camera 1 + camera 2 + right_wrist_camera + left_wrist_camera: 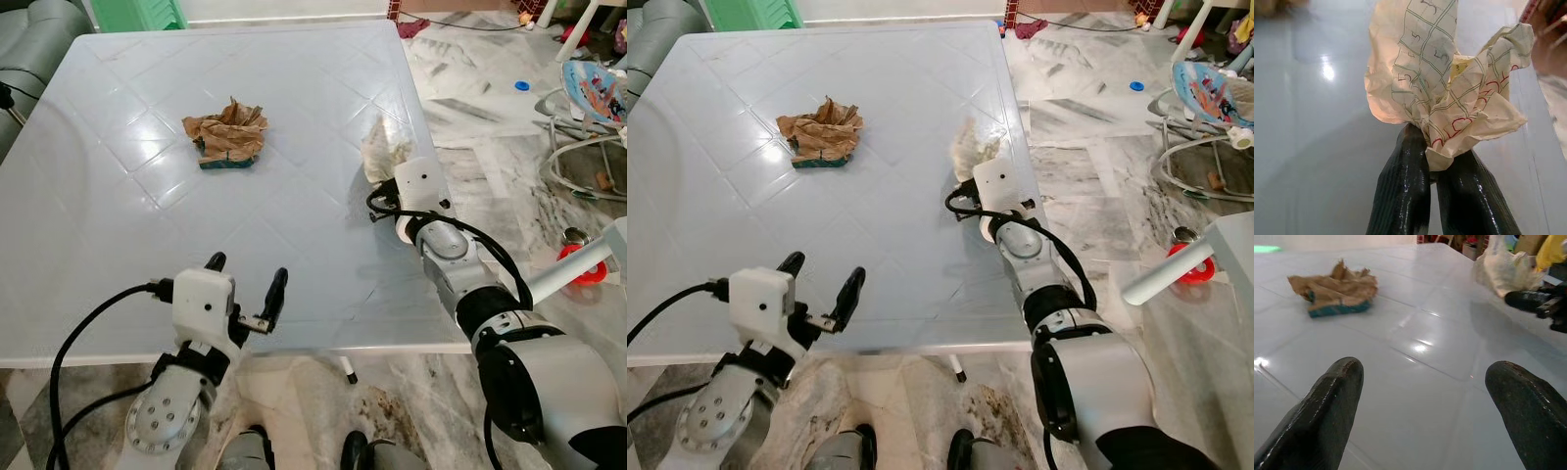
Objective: Picking trash to rubbish bin
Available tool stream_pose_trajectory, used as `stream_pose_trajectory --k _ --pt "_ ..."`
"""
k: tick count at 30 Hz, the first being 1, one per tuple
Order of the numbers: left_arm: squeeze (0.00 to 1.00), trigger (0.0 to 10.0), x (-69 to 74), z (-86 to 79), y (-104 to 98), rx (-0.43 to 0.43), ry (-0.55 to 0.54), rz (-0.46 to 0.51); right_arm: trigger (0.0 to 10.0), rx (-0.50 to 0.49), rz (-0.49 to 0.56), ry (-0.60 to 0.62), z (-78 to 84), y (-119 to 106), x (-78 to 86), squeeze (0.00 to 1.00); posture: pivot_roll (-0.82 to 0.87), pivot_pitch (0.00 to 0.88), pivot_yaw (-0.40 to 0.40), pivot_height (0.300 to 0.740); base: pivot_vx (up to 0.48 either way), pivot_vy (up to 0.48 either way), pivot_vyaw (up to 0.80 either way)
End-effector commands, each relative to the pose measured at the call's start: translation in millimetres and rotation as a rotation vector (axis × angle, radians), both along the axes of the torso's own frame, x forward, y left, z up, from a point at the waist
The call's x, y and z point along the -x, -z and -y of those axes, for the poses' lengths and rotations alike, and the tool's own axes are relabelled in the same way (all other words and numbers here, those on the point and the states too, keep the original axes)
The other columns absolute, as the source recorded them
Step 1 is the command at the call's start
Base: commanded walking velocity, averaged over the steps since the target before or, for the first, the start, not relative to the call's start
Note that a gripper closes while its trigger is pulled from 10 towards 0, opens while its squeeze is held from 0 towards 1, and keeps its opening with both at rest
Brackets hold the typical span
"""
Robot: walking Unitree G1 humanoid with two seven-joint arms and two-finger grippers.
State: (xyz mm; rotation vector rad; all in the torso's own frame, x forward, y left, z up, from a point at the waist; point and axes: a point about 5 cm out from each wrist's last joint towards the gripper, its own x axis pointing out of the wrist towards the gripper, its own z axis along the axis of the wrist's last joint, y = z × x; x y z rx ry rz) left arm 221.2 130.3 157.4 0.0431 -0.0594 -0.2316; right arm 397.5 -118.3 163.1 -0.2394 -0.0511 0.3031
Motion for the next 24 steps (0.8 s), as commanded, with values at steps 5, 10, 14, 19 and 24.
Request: stream_pose_trajectory --k 5,10,14,19,24 --pt "0.0 10.0 -22.5 -10.3 4.3 -0.029 -0.105 0.019 0.0 -0.046 0.075 -0.12 -9.4 -11.6 2.8 0.0 0.12 0.12 -0.028 0.74 0.0 0.0 0.0" --pt "0.0 10.0 -40.4 -13.2 2.8 -0.02 -0.121 0.047 0.0 -0.049 0.127 -0.259 -16.4 -12.8 12.6 0.0 0.06 0.083 -0.019 0.74 0.0 0.0 0.0" --pt "0.0 10.0 -50.1 -14.6 2.1 -0.021 -0.139 0.065 0.0 -0.046 0.145 -0.334 -18.7 -10.7 22.5 0.0 0.03 0.065 -0.011 0.74 0.0 0.0 0.0" --pt "0.0 10.0 -61.0 -18.2 6.4 -0.039 -0.173 0.063 0.0 -0.087 0.149 -0.413 -23.2 -3.5 54.8 0.0 -0.01 0.05 0.006 0.74 0.0 0.0 0.0" --pt "0.0 10.0 -68.9 -19.8 6.2 -0.051 -0.191 0.072 0.0 -0.123 0.171 -0.389 -30.5 0.4 71.9 0.0 -0.02 0.036 0.008 0.74 0.0 0.0 0.0"
